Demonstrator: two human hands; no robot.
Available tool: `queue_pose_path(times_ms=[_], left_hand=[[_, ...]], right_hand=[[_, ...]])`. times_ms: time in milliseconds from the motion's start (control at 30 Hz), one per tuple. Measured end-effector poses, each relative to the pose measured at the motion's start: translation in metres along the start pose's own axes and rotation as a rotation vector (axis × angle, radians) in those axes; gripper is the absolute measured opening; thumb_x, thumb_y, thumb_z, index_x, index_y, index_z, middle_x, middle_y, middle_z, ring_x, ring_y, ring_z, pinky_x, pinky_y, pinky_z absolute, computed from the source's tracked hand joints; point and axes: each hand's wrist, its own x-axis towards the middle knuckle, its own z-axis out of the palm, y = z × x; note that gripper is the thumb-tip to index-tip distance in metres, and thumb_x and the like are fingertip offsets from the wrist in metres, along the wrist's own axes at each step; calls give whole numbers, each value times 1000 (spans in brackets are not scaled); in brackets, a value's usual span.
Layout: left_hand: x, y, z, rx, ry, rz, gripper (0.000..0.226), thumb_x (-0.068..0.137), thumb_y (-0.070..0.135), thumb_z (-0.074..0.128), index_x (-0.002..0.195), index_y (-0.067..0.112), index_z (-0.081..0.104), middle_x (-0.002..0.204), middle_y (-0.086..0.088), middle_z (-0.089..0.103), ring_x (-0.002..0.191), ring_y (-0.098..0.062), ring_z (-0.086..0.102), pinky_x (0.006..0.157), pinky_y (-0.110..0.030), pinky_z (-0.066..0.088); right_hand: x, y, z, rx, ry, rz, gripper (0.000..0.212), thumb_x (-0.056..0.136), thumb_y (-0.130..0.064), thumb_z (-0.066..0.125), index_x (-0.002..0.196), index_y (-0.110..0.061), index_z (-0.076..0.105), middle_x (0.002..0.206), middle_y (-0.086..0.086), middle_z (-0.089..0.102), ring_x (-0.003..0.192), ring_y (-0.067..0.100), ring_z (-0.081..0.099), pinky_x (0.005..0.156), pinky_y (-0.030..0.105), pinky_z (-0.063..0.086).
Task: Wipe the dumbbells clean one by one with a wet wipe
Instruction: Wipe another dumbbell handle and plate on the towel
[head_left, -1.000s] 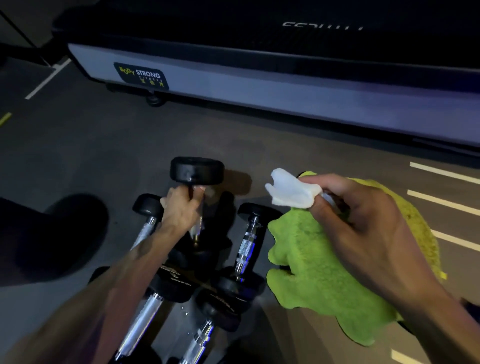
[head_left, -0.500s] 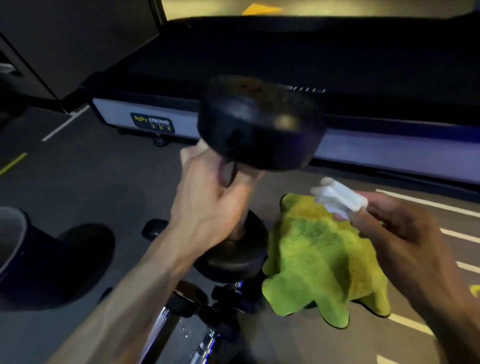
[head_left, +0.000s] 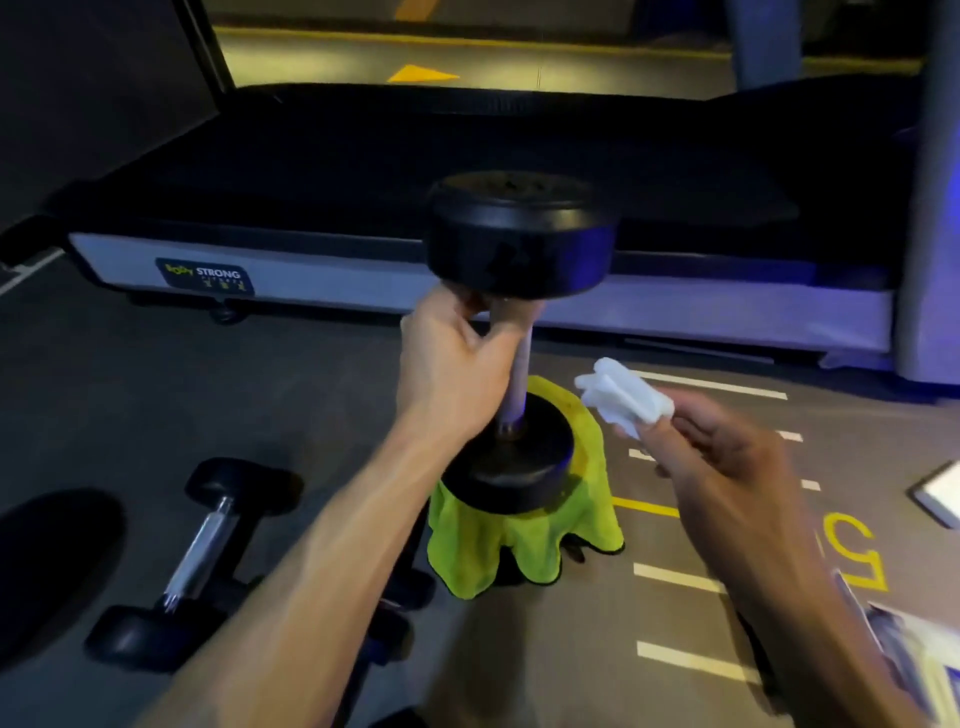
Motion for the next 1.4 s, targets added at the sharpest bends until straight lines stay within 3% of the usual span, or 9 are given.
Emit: queue_pose_path(times_ms=[100, 267, 467, 600, 900, 1000, 1133, 1267, 1400], left_hand=[[4, -4, -3, 63, -41, -48, 54, 85, 62, 70, 90, 9, 75, 62, -16, 73, 71, -34, 74, 79, -47, 60], [9, -7, 1, 74, 59, -84, 61, 70, 72, 75, 95, 17, 78, 93, -1, 81, 94, -23, 78, 89, -53, 60], [21, -11, 4, -35, 97, -155, 48, 64, 66, 83, 94, 29, 77, 96, 0, 81, 100, -24, 78, 99, -55, 58], [28, -4, 4, -93, 79, -197, 41, 70, 63, 82, 92, 29, 75, 93, 3, 82, 101, -19, 77, 103, -52, 57], [33, 2, -5, -192, 25, -283, 19, 89, 33, 84, 98, 19, 75, 97, -6, 82, 93, -19, 79, 88, -38, 64], [35, 3, -10, -168, 27, -305, 26, 87, 37, 85, 102, 17, 76, 101, -2, 81, 94, -15, 78, 87, -32, 63], [36, 6, -19, -94, -51, -277, 24, 89, 42, 81, 100, 21, 77, 84, 15, 76, 79, 3, 70, 73, -11, 51], [42, -2, -51, 104, -40, -233, 65, 66, 70, 80, 119, 33, 76, 115, 14, 77, 114, -9, 69, 105, -31, 53], [39, 19, -87, 373, 128, 150, 107, 73, 40, 94, 161, 33, 33, 156, 8, 48, 138, -5, 52, 111, -25, 46]], right_hand=[[-1, 5, 1, -69, -6, -14, 28, 102, -18, 60, 103, -43, 74, 90, -21, 78, 80, -5, 67, 63, 13, 48], [-8, 13, 9, -85, -13, 5, 21, 100, -19, 65, 99, -37, 77, 87, -18, 78, 80, -4, 68, 65, 9, 46], [-4, 34, 17, -268, 108, 1, 22, 91, -48, 64, 82, -28, 65, 83, -4, 68, 75, 10, 60, 62, 31, 45], [25, 22, 33, -257, 151, -182, 11, 95, -34, 70, 93, -24, 65, 95, -9, 71, 87, 8, 63, 72, 24, 47], [65, 7, 76, 15, -169, -156, 14, 98, -24, 71, 92, -14, 64, 85, 3, 68, 80, 28, 62, 75, 42, 50], [70, 7, 83, 64, -166, -171, 19, 99, -19, 71, 89, -7, 60, 83, 11, 62, 80, 31, 57, 71, 34, 46], [69, 9, 87, 97, -174, -179, 16, 99, -14, 70, 90, -5, 61, 84, 10, 61, 76, 21, 55, 70, 24, 43], [68, 11, 91, 92, -147, -193, 16, 99, -12, 70, 88, -9, 59, 84, 4, 59, 76, 4, 51, 71, 22, 42], [66, 13, 92, 83, -136, -198, 15, 99, -12, 70, 89, -10, 59, 85, 4, 59, 80, 18, 53, 72, 24, 41]])
